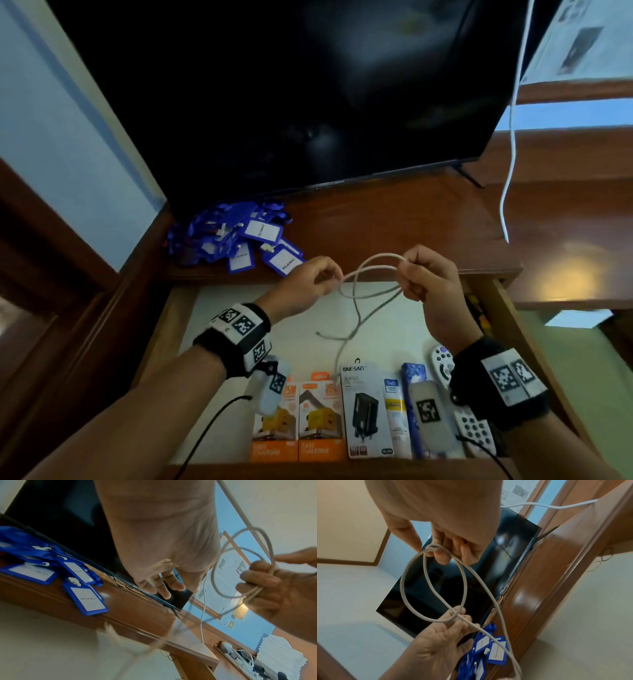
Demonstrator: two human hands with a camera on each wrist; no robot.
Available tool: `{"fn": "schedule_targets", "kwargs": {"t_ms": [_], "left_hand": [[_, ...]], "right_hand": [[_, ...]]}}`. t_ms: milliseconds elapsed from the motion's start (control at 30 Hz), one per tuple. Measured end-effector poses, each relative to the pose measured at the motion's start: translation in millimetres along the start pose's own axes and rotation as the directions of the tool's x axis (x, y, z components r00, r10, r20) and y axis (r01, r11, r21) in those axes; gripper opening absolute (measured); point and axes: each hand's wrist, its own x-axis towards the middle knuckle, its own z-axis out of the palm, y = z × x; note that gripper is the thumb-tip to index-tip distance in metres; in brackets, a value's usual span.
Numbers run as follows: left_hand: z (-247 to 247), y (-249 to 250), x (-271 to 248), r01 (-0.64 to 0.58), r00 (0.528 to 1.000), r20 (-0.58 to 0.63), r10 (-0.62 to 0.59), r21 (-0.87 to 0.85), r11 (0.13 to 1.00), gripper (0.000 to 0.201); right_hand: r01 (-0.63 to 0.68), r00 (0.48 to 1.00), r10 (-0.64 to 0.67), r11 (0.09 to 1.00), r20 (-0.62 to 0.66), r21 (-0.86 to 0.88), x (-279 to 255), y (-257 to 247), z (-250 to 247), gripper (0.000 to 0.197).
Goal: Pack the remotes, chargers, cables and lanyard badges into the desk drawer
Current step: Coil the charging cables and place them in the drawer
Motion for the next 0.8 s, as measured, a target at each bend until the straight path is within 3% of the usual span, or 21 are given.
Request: {"fn": "schedule_targets", "kwargs": {"t_ms": [133,267,467,600,800], "left_hand": [[0,9,-5,-0.001,0.999,-0.046,-0.005,-0.129,0.992,0.012],[9,31,-10,0.014,0.999,0.052,-0.003,-0.199,0.980,0.025],[3,43,-21,0.053,0.984,0.180,-0.004,-0.266,0.963,0.050],[-7,20,-16,-0.001,1.000,0.024,0.001,-0.027,1.000,0.022],[-25,-6,-22,0.094,0.993,-0.089,-0.077,0.203,0.975,0.021]], "right_hand": [[-0.012,0.999,0.015,0.998,0.043,-0.059,-1,3,-1,0.014],[0.008,0.992,0.010,0.989,0.123,-0.147,4,2,8,0.014],[0.066,0.997,-0.051,0.965,0.064,-0.254,14,-5,2,0.014],[0.097,0.995,-0.104,0.947,-0.006,-0.306,18,-7,-11,0.015],[0.115,0.970,-0.185,0.921,-0.159,-0.372,26,-16,-32,0.021]]}}
